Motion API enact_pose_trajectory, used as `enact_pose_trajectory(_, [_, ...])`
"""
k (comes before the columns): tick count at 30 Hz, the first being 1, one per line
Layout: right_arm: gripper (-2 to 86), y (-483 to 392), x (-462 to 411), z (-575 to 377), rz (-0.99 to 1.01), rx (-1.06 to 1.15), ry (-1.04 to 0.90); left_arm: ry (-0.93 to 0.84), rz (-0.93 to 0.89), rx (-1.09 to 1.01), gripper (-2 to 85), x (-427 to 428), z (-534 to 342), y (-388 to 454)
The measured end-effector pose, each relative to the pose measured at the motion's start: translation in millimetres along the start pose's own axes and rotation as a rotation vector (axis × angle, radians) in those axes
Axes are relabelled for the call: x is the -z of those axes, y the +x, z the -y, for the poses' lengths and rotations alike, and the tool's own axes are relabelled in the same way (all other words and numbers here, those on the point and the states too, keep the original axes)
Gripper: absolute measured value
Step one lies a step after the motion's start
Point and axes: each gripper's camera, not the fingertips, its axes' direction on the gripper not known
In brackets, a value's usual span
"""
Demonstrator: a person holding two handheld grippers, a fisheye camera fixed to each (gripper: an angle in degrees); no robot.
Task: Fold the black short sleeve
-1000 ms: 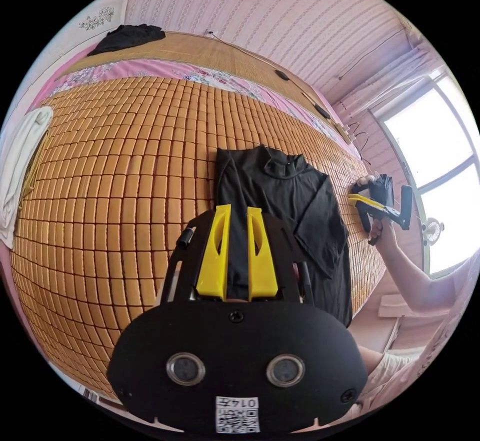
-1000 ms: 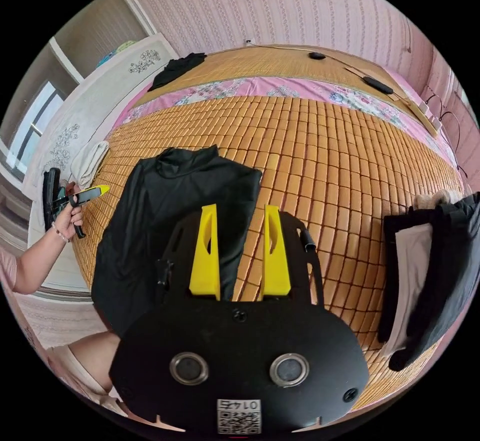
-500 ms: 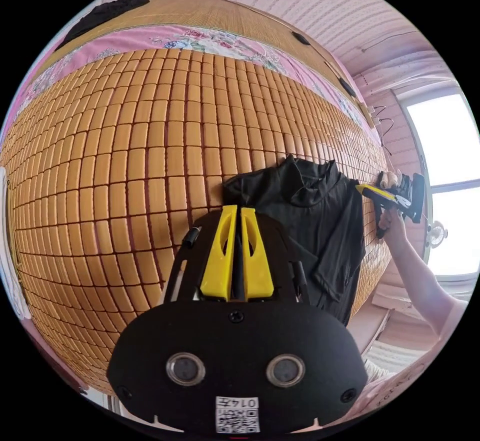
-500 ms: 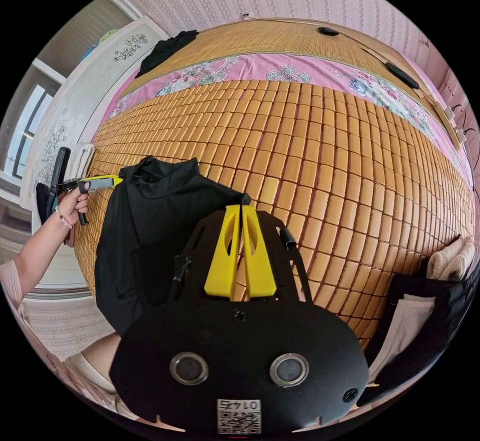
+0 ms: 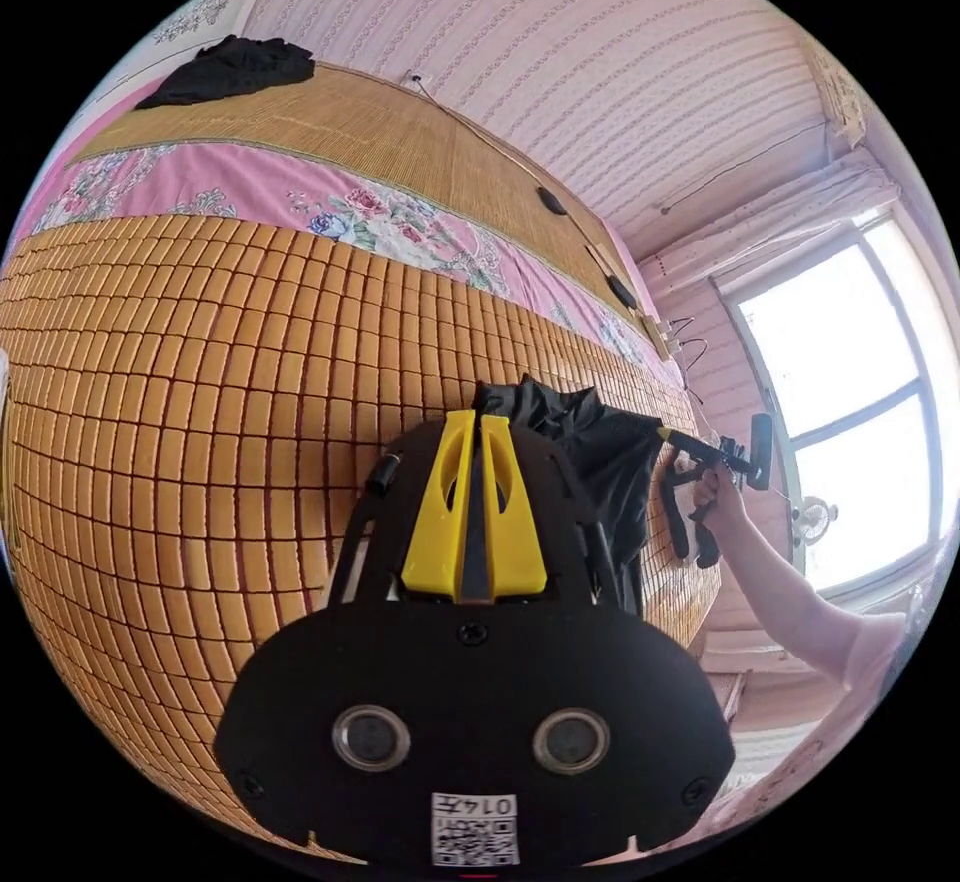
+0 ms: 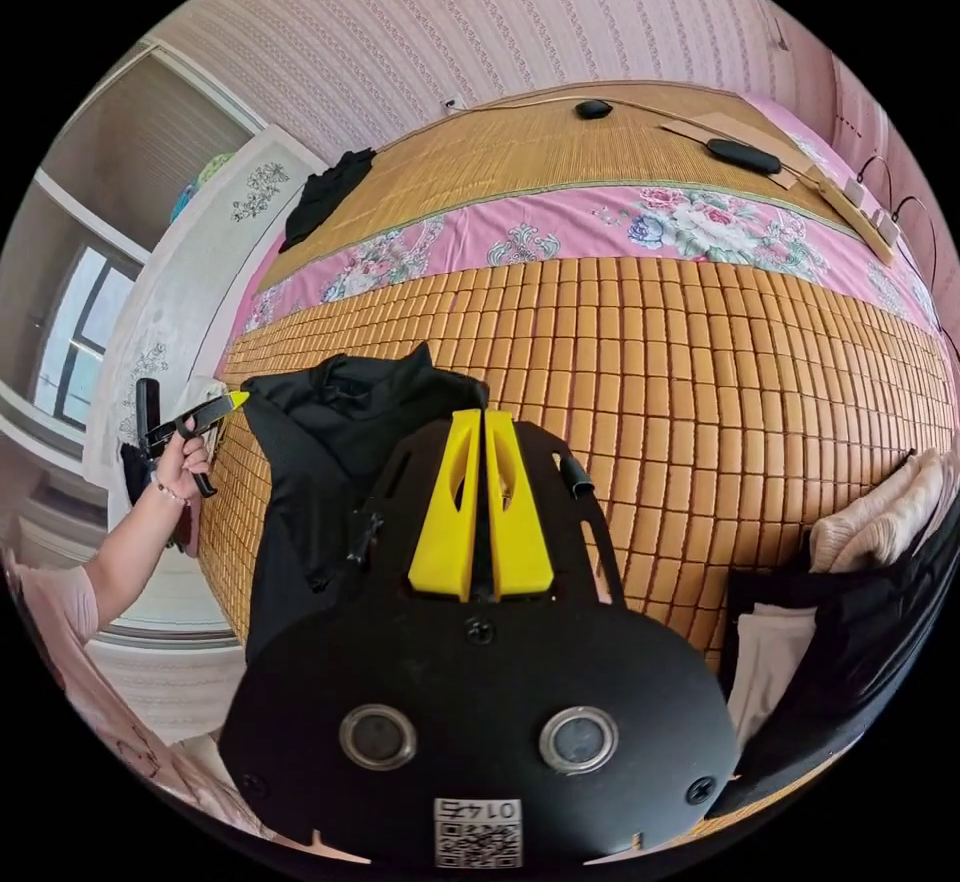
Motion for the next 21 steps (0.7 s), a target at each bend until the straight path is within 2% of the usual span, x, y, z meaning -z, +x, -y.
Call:
enact_pose_trajectory(5, [-0.3,-22,46,-64,0.138,0.148,0.021,-0.055,-0.072,-0.164,-1.0,49,-58,16])
enact_pose_trajectory(10, [0.0,-37,103,-159,0.303,0.225,0.036,-0.141,-0.104,-0.225,-1.0,106,-128,20])
enact_pose_trajectory(15, [0.0,-24,92,-248,0.333,0.088,-0.059,-0.201,-0.088,-0.160,-1.0,134,-220,6])
enact_pose_trajectory(18, [0.0,-9,49,-299,0.343,-0.053,-0.182,-0.253,-0.068,-0.060,-1.0,115,-276,-17])
enact_pose_trajectory(21, [0.0,-2,13,-331,0.314,-0.089,-0.256,-0.329,-0.053,-0.001,-1.0,85,-314,-37])
